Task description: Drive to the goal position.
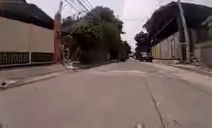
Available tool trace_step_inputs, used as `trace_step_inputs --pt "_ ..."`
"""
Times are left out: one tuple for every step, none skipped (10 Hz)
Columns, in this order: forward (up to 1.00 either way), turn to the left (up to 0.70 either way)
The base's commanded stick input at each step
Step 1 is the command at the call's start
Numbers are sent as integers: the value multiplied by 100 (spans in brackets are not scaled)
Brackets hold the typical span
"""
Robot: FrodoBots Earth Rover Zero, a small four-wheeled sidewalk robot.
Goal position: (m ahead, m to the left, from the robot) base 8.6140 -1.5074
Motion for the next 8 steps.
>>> trace_step_inputs --pt "100 -27" --pt "100 -37" --pt "100 -36" --pt "100 -18" --pt "100 -1" --pt "36 1" --pt "0 0" --pt "0 0"
